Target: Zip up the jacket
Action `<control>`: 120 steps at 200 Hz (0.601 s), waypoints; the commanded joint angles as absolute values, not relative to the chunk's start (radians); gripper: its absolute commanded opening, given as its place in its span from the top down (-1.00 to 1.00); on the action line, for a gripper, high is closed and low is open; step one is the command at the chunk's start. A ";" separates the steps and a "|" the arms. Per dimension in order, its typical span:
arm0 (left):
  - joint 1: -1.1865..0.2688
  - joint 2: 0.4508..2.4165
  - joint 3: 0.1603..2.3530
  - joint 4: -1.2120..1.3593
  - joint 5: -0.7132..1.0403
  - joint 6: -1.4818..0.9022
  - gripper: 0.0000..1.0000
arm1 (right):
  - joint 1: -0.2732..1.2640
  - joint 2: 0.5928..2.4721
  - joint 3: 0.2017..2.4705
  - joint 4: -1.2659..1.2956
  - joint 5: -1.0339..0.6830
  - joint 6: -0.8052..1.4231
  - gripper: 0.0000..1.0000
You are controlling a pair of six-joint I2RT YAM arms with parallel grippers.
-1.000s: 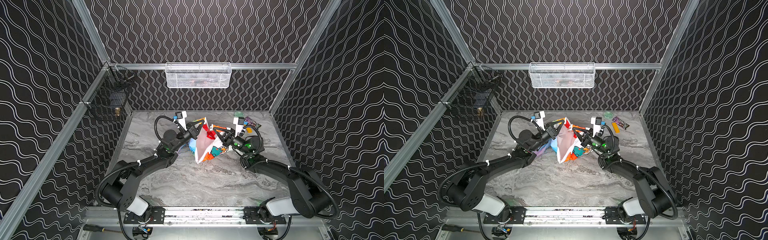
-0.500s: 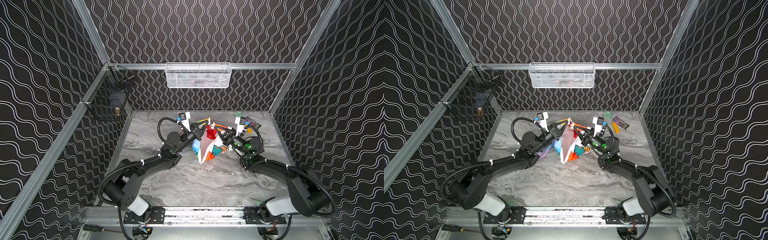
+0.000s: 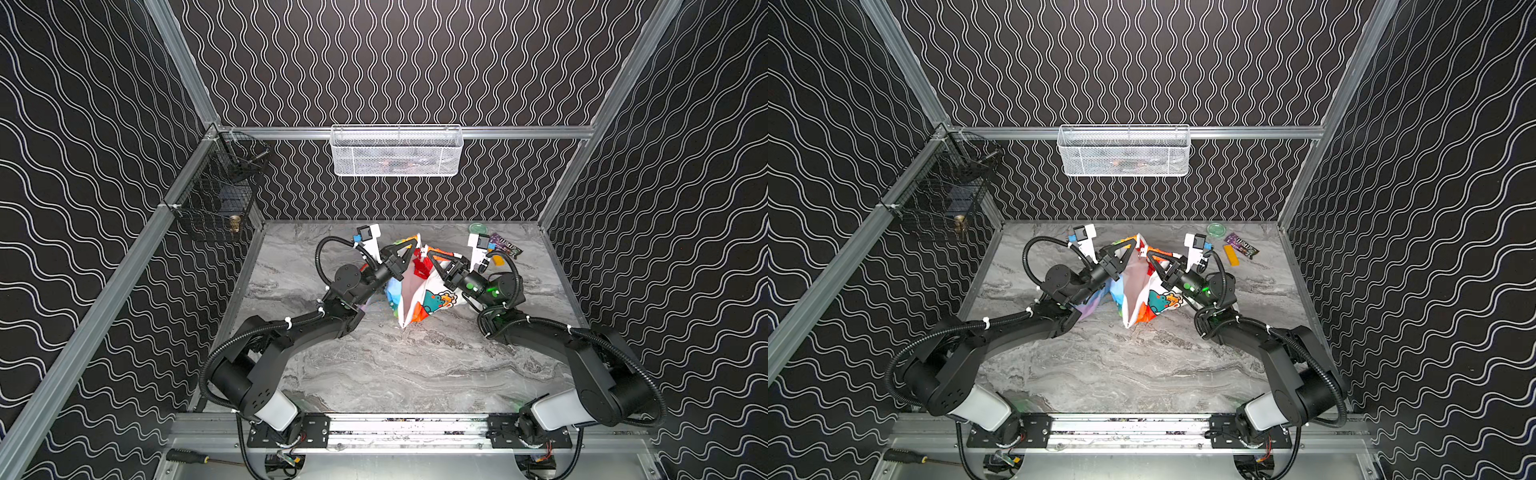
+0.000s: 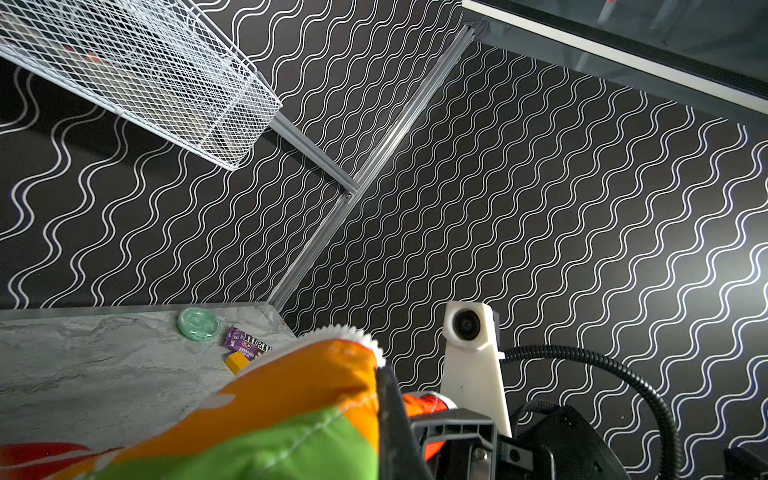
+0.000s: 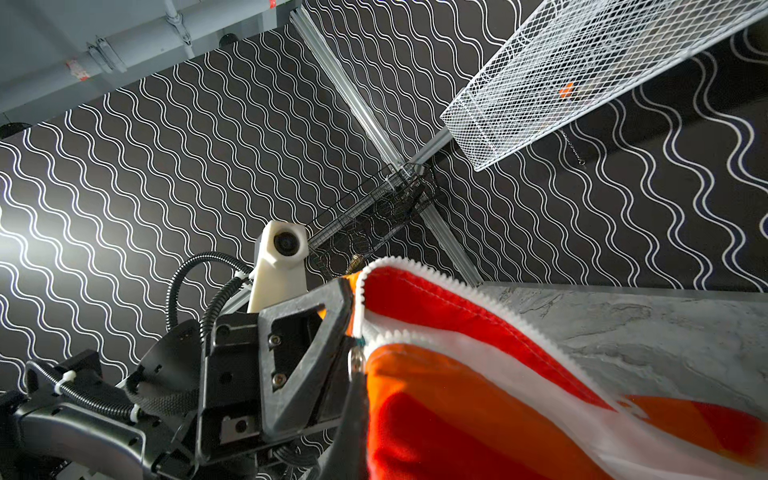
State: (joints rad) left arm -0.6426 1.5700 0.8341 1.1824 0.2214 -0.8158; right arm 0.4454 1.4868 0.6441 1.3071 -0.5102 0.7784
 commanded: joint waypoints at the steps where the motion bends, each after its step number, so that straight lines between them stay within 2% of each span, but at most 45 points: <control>1: -0.646 1.577 0.845 1.260 0.221 -0.829 1.00 | 0.447 1.487 0.658 1.376 -0.509 0.796 1.00; 120: -0.659 1.601 0.846 1.285 0.232 -0.846 1.00 | 0.447 1.498 0.658 1.379 -0.480 0.809 1.00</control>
